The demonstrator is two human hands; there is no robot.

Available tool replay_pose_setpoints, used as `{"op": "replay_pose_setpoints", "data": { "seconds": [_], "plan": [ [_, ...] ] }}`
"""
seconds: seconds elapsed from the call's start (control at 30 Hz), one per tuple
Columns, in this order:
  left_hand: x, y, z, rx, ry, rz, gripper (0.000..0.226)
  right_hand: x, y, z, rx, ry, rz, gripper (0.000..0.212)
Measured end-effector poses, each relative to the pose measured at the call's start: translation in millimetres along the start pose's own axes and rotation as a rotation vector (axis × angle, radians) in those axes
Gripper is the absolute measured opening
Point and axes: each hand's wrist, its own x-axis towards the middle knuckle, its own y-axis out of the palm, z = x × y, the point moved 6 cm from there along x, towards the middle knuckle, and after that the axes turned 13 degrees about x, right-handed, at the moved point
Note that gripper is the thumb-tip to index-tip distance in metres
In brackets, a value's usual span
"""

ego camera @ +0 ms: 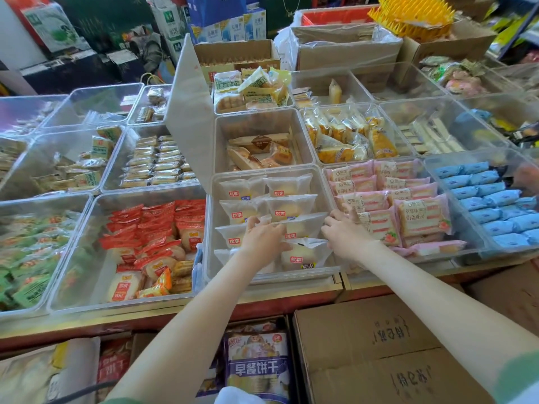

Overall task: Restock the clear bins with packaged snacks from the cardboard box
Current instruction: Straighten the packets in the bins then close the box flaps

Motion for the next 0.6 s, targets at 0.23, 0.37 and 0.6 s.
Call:
{"op": "replay_pose_setpoints", "data": {
  "seconds": [0.23,0.37,0.6],
  "plan": [
    [-50.6,1.8,79.4,0.037,-0.029,0.083,0.058,2.8,-20.2,54.6,0.364,-0.209,-0.109,0.047],
    [-60.9,6.3,96.4,0.172,-0.009,0.091,0.036,22.0,-18.9,88.1,0.386,-0.237,-0.144,0.033],
    [-59.4,7.4,95.1,0.153,-0.104,-0.056,0.022,30.7,-9.7,91.4,0.595,-0.185,-0.226,0.011]
  ]
}}
